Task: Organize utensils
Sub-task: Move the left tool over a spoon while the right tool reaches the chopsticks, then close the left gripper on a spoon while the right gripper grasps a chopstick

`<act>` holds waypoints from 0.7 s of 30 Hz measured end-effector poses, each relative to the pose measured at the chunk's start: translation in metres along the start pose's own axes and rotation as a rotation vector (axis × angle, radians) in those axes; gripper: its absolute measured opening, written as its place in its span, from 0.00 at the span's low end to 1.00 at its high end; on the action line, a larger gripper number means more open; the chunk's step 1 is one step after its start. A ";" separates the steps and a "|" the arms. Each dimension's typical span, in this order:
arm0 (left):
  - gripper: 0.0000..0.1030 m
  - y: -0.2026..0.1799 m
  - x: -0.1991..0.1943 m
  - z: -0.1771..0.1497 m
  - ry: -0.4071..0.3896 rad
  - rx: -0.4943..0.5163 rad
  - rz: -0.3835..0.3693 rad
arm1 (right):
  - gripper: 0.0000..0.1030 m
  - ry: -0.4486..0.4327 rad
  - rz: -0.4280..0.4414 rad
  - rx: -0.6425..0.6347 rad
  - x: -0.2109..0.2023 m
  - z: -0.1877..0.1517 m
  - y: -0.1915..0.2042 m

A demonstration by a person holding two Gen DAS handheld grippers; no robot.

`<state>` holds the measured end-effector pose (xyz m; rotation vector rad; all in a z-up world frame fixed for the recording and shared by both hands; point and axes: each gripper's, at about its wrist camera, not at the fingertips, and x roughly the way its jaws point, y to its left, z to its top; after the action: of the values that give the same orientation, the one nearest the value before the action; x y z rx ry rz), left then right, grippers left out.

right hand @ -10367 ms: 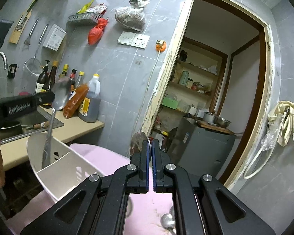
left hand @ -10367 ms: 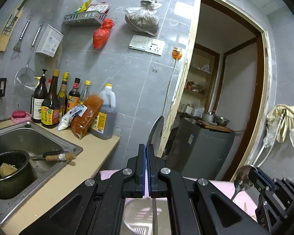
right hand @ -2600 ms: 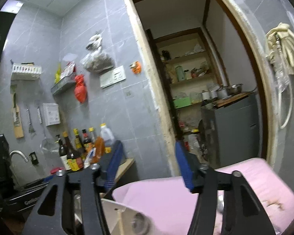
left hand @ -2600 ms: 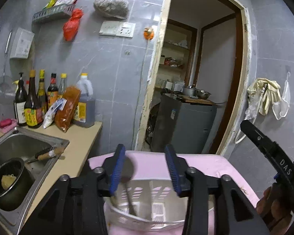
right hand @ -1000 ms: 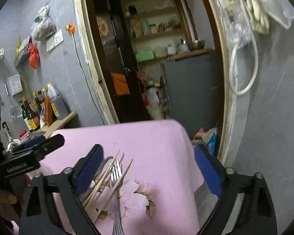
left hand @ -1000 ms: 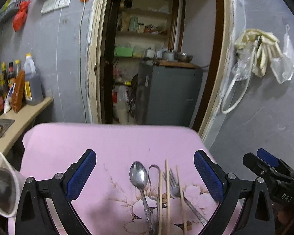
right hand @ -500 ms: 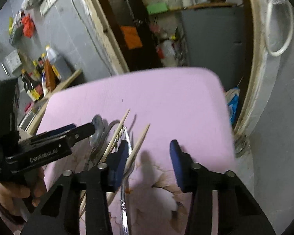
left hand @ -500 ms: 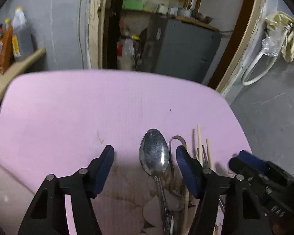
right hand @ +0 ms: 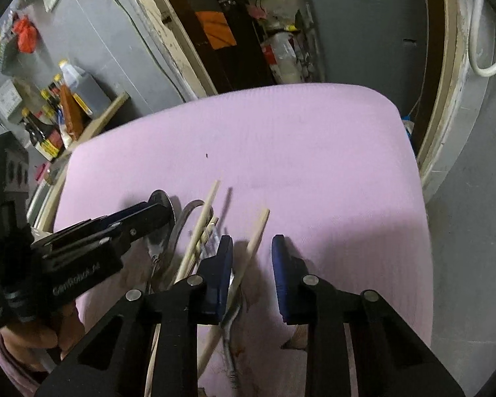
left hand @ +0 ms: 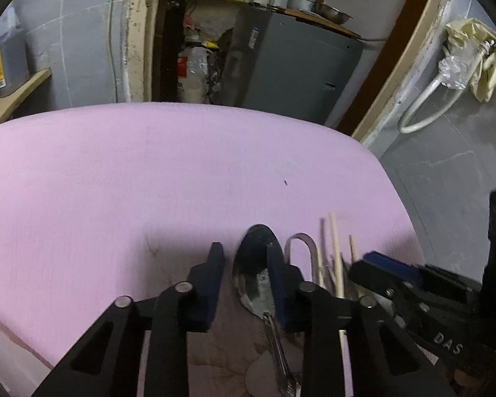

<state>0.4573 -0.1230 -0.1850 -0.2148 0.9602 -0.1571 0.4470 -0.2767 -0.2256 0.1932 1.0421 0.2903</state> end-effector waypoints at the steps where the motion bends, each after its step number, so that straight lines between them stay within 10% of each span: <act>1: 0.20 -0.001 0.000 0.001 0.006 0.005 -0.002 | 0.20 0.008 -0.016 -0.005 0.000 0.000 0.001; 8: 0.12 -0.002 0.002 0.004 0.026 0.025 0.018 | 0.08 0.021 -0.111 -0.006 0.000 0.002 0.014; 21: 0.02 -0.016 -0.033 -0.007 -0.080 0.049 -0.009 | 0.04 -0.177 0.125 0.289 -0.052 -0.026 -0.023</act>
<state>0.4326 -0.1316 -0.1584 -0.1791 0.8748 -0.1793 0.4031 -0.3146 -0.2027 0.5368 0.8941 0.2297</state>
